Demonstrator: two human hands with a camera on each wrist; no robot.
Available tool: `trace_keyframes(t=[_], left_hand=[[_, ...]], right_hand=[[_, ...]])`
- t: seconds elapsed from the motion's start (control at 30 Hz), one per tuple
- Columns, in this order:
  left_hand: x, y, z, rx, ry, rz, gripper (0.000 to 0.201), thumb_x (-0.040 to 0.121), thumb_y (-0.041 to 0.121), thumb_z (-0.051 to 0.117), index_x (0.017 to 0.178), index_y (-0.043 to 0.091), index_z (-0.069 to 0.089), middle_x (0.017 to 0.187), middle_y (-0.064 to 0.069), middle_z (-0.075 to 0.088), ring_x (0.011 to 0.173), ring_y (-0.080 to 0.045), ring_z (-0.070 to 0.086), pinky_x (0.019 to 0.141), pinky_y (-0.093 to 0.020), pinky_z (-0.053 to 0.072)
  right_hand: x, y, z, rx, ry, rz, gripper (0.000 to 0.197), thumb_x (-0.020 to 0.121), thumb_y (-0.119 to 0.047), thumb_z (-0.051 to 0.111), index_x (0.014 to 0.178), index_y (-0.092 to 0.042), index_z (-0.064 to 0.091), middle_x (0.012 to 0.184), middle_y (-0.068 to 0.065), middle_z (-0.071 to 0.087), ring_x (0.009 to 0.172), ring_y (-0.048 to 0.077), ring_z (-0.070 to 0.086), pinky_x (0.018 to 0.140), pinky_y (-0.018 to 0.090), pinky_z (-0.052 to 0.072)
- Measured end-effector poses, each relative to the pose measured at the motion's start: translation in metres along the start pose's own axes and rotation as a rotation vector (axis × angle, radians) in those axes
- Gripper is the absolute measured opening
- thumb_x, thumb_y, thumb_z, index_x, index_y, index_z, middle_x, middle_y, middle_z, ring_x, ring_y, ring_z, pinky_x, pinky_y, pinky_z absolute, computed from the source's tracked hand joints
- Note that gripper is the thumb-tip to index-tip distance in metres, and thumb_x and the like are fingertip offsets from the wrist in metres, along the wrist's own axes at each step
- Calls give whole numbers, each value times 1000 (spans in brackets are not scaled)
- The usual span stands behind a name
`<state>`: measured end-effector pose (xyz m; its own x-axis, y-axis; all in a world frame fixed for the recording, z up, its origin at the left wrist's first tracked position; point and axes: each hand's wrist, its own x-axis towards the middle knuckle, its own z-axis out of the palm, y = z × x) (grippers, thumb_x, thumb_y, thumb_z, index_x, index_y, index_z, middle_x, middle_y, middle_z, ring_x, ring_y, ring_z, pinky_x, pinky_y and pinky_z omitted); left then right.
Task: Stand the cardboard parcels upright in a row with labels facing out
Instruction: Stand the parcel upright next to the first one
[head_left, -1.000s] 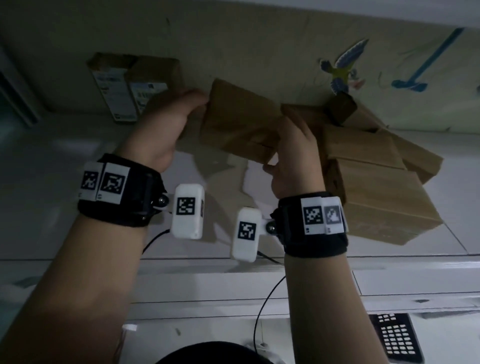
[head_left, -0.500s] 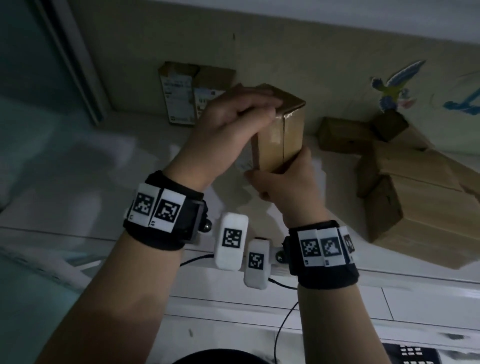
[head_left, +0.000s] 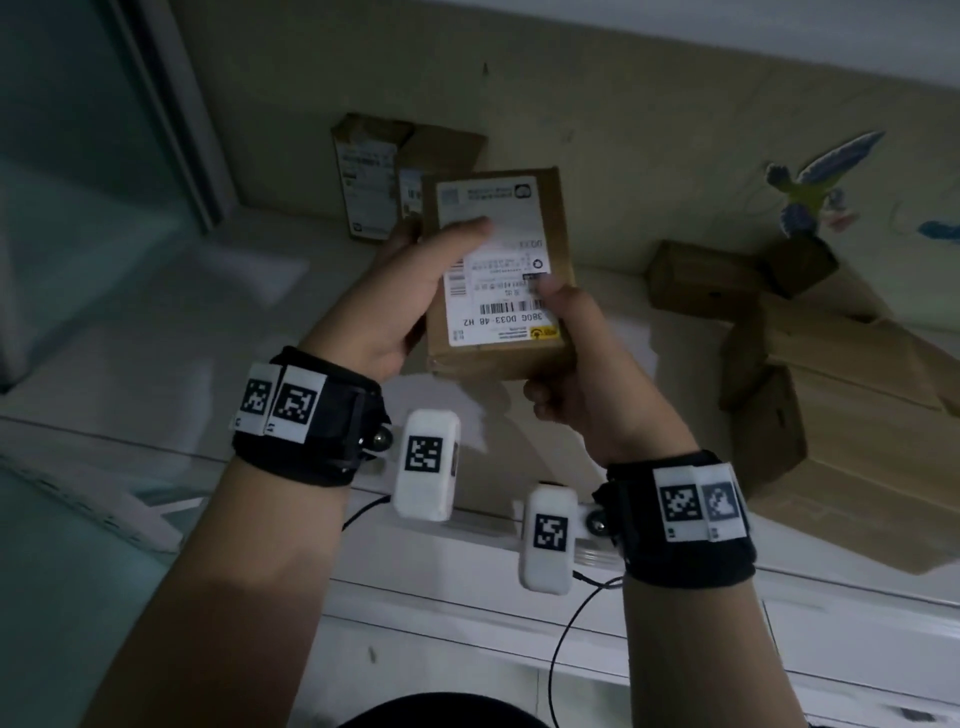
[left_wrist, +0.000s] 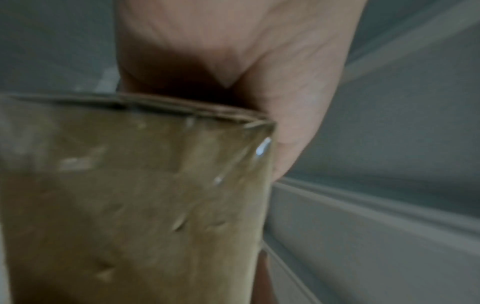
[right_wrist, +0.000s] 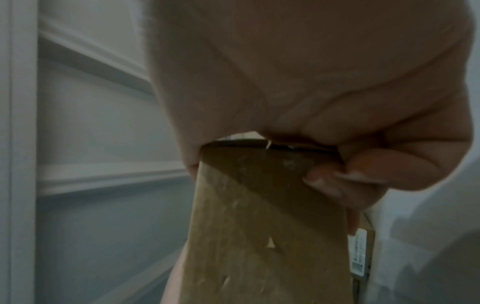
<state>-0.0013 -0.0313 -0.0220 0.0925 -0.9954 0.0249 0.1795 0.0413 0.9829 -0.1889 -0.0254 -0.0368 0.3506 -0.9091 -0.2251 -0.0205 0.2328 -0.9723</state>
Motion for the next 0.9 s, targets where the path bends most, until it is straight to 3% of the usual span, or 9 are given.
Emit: trace_keyframes(t=[0.13,0.27,0.4,0.5,0.6,0.7,0.77,0.83,0.9], left_hand=[[-5,2,7,-48,1,-28,48,102,33,68,145,15,63,135,-11,76,125,-31,74,115,-58,51],[-11,6,16,82,76,9,48,99,40,73,142,21,65,130,-4,79,121,-27,76,110,-57,55],[-15,7,12,232,159,76,51,93,37,81,139,20,65,127,1,79,119,-19,76,107,-51,58],[-20,2,12,340,215,191,56,95,21,80,146,21,57,132,4,76,123,-12,73,106,-40,59],[-26,1,17,589,225,302,62,95,28,78,152,27,54,143,13,68,131,-3,64,115,-39,52],[-30,5,16,642,165,340,78,84,26,90,151,21,50,139,15,65,128,12,59,111,-19,50],[-26,6,12,690,168,327,113,66,41,100,158,20,38,150,3,57,142,-1,53,118,-31,49],[-25,12,10,849,219,246,155,50,57,102,170,20,11,174,-14,22,163,-32,27,130,-53,32],[-25,17,10,1042,224,175,167,49,54,104,171,23,-7,180,-13,-9,167,-37,1,133,-58,19]], right_hand=[[-1,-2,-13,-82,-8,-23,70,72,-74,74,126,-30,69,105,-1,73,80,16,60,78,36,50],[-6,-14,-23,-125,64,-67,67,74,-61,83,131,-31,64,116,-8,76,99,13,71,90,38,60],[-8,-36,-32,-254,86,-151,70,71,-52,91,132,-33,62,112,-17,79,94,-3,76,77,25,58],[-8,-43,-35,-369,139,-241,95,64,-48,97,144,-28,51,112,-16,74,98,-1,73,81,26,61],[-7,-49,-35,-407,203,-330,109,66,-42,98,156,-25,38,124,-12,65,108,1,67,90,26,60],[-6,-56,-28,-423,265,-396,114,64,-42,97,159,-26,36,132,-8,59,118,7,63,97,31,60],[-6,-61,-23,-441,260,-418,110,68,-33,97,160,-24,36,126,-12,59,117,6,62,97,31,60],[-6,-63,-17,-549,246,-462,106,71,-30,95,159,-24,38,132,-10,60,120,9,62,98,32,59],[-7,-64,-9,-653,222,-504,103,72,-28,94,159,-26,40,135,-8,59,120,8,61,96,27,58]])
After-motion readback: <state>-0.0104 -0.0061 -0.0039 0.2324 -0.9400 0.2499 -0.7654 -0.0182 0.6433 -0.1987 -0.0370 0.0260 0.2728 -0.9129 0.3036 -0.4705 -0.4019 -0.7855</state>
